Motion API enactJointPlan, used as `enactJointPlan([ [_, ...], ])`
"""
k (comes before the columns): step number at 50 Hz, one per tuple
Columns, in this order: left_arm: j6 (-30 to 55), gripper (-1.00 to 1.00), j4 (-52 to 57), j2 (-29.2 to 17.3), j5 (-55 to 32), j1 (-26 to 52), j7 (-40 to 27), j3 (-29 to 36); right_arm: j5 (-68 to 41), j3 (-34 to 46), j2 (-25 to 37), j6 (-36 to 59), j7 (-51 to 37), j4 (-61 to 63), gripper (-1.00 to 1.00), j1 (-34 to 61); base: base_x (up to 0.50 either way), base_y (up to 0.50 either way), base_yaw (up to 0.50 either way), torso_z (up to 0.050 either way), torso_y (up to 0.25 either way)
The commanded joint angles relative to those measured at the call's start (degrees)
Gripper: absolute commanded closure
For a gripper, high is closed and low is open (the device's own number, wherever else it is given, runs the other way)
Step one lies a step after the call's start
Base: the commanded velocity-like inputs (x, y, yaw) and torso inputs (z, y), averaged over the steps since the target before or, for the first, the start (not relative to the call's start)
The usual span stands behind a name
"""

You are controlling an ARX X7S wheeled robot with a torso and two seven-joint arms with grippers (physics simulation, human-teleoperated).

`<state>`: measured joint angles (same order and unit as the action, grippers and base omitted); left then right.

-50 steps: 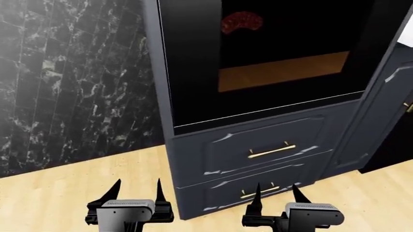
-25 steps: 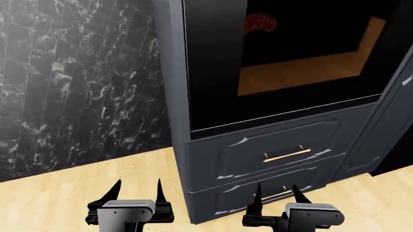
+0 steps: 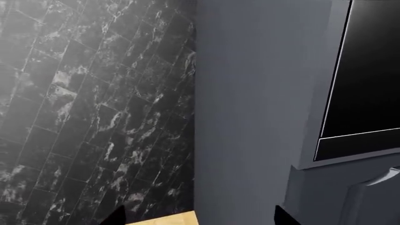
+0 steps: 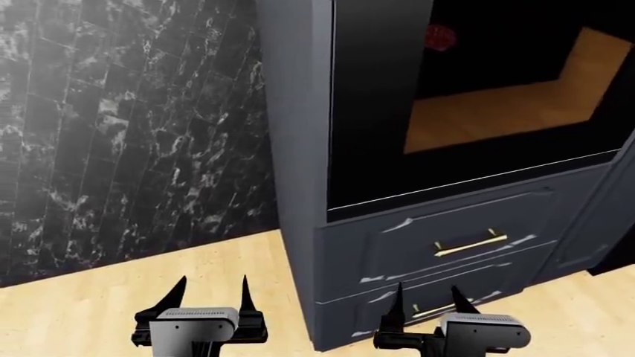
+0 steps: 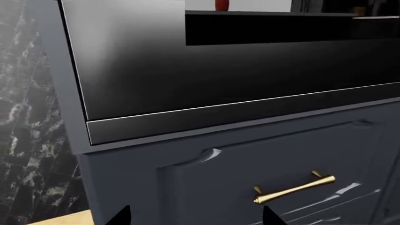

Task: Open the oven door

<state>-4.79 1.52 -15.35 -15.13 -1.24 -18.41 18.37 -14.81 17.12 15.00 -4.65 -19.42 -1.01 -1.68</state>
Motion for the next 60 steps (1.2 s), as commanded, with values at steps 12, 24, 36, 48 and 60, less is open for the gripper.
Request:
enactJointPlan([
  [12,-0.1,-1.0,-0.2,-0.3,-0.1,0.3,-0.3,0.6,-1.1,0.1,0.3,0.3,-0.2,0.2,-1.0,0.1,0.06,0.07,0.04,0.0,0.0],
  [24,-0.8,-1.0,-0.9,-0.3,-0.3,0.3,-0.3,0.7,-1.7,0.2,0.3,-0.5,-0.1,-0.2,-1.0,0.0,0.0,0.0,-0.09,0.0,0.0],
  [36,-0.1,-1.0,0.2,-0.7,-0.6,0.1,-0.8,0.8,-1.9,0.5,0.4,-0.5,-0.1,-0.2,-1.0,0.1,0.0,0.0,-0.26,0.0,0.0],
  [48,-0.4,-1.0,-0.2,-0.8,-0.7,0.2,-0.9,1.0,-2.1,0.8,0.6,-0.4,-0.3,-0.1,-1.0,0.2,0.0,0.0,-0.26,0.0,0.0],
  [60,-0.2,-1.0,0.2,-1.0,-0.7,0.4,-1.1,1.3,-2.3,1.0,0.9,-0.2,-0.4,0.3,-1.0,0.4,0.0,0.0,-0.25,0.0,0.0],
])
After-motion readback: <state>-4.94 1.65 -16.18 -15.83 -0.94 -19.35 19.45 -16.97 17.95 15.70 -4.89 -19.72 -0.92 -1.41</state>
